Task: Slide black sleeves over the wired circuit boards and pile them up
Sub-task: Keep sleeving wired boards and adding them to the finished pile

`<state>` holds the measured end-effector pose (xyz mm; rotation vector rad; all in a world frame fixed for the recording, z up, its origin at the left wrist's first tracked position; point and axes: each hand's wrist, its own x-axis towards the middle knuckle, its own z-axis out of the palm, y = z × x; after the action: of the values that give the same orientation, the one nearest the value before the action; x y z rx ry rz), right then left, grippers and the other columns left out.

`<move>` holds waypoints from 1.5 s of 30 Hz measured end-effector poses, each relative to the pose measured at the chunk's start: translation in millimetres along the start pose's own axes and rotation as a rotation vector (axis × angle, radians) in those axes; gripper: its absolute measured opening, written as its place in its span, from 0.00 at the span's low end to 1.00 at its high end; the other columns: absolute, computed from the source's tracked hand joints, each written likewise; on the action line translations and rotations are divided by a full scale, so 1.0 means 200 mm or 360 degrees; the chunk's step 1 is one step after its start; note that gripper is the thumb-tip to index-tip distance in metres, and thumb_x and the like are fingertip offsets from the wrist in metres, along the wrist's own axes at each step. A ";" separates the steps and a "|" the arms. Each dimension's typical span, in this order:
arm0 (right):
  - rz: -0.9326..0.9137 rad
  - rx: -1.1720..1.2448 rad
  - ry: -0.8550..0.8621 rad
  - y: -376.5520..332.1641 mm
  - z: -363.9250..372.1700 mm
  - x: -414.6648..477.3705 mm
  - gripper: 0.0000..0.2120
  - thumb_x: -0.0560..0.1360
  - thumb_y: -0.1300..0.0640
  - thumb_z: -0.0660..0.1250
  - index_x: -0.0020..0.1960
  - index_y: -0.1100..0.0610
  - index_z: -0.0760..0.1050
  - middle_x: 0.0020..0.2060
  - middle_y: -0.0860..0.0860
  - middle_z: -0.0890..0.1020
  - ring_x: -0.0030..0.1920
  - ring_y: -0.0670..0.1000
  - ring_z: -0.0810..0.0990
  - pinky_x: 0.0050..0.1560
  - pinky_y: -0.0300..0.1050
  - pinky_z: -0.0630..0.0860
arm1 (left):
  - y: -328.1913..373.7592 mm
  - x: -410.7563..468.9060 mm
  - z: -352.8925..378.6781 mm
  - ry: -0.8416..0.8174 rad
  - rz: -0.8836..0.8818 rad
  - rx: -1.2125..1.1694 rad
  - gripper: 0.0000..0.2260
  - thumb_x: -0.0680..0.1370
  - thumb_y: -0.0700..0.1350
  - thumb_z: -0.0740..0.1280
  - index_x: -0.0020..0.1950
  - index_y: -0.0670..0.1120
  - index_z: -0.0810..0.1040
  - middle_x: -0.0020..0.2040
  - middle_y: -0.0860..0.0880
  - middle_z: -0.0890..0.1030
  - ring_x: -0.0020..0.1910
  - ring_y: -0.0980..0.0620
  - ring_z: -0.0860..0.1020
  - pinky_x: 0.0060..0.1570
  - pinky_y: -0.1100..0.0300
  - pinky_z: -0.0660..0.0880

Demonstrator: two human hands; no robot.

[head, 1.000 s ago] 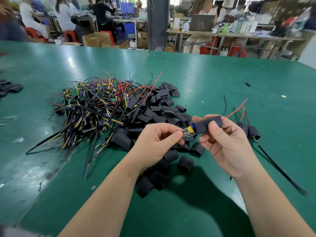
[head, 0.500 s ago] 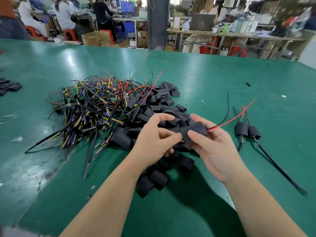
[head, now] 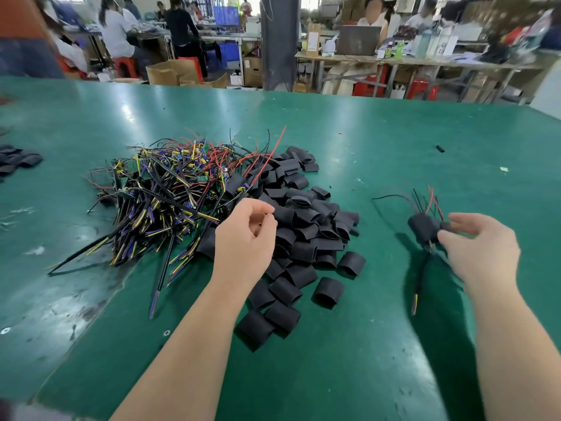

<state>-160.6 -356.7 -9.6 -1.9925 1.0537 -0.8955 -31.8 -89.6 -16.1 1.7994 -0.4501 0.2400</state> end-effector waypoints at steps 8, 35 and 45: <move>-0.0248 -0.0285 -0.0399 -0.06 0.13 -0.10 0.11 0.74 0.62 0.66 0.54 0.54 0.81 0.43 0.49 0.82 0.46 0.50 0.77 0.49 0.36 0.64 | 0.00 0.01 -0.05 0.0121 0.0476 0.0636 0.07 0.73 0.35 0.66 0.49 0.44 0.78 0.46 0.50 0.78 0.46 0.49 0.75 0.48 0.58 0.72; 0.0224 0.1584 -0.1292 -0.26 0.12 -0.29 0.18 0.68 0.71 0.66 0.57 0.63 0.77 0.48 0.59 0.84 0.33 0.47 0.78 0.33 0.35 0.74 | 0.30 0.04 -0.16 -0.0571 0.0008 0.0042 0.11 0.76 0.34 0.67 0.49 0.50 0.82 0.34 0.56 0.83 0.32 0.56 0.83 0.31 0.74 0.70; 0.0241 0.2000 -0.1295 -0.30 0.13 -0.31 0.10 0.70 0.58 0.66 0.49 0.53 0.82 0.43 0.56 0.85 0.36 0.48 0.83 0.35 0.35 0.77 | 0.17 -0.05 -0.21 -0.0942 -0.0012 0.0593 0.10 0.78 0.40 0.65 0.44 0.56 0.80 0.38 0.57 0.81 0.33 0.61 0.80 0.35 0.69 0.72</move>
<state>-142.8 -269.8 11.1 -0.9654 0.0481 -0.3689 -51.6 -55.6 20.6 2.2328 -0.8565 -0.2430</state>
